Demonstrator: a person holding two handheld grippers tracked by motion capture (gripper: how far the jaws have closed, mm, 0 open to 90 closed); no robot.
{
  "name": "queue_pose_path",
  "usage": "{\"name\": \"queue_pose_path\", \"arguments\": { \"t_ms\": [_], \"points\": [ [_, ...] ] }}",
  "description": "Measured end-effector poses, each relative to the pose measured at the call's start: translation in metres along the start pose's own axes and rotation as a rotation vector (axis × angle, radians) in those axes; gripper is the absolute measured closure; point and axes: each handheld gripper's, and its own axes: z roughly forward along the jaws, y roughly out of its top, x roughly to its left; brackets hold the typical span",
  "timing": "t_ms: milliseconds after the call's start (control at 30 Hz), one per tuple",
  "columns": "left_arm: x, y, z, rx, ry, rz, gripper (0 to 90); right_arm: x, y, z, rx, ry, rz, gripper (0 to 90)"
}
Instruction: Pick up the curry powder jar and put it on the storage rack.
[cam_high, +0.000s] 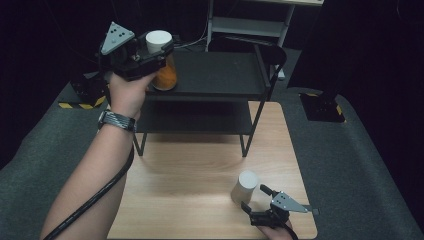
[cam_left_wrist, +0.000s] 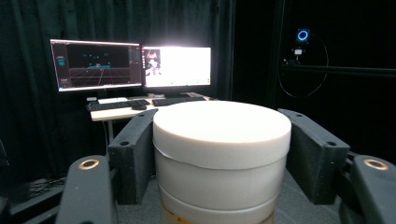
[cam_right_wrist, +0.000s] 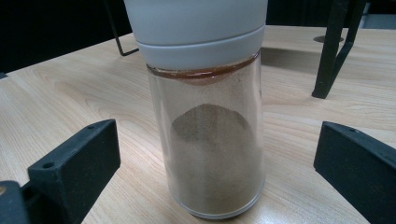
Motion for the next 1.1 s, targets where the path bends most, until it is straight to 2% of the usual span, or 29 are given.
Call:
{"name": "queue_pose_path", "arguments": {
  "t_ms": [100,300,433,567,700,900,1100],
  "points": [
    [-0.002,0.001,-0.002,0.005,0.006,0.001,23.9,0.0,0.0,0.0,0.001,0.001,0.001,0.0],
    [-0.003,0.001,-0.012,0.039,0.018,-0.023,14.9,0.0,0.001,0.0,0.003,0.0,-0.003,0.0],
    [-0.002,-0.003,-0.021,0.049,0.019,-0.023,9.8,0.001,0.001,0.0,0.003,-0.003,-0.006,0.0],
    [-0.002,-0.007,-0.029,0.058,0.021,-0.001,4.1,0.001,0.0,0.0,0.003,-0.004,-0.006,0.0],
    [0.0,-0.014,-0.038,0.061,0.014,0.003,1.4,0.001,0.001,0.0,0.005,-0.003,-0.002,0.0],
    [-0.002,-0.024,-0.049,0.083,0.038,0.004,1.3,0.001,0.001,0.0,0.004,-0.003,-0.003,0.0],
    [-0.005,-0.044,-0.063,0.066,0.021,-0.012,1.2,0.001,0.001,0.001,0.006,-0.004,-0.005,0.0]
  ]
}}
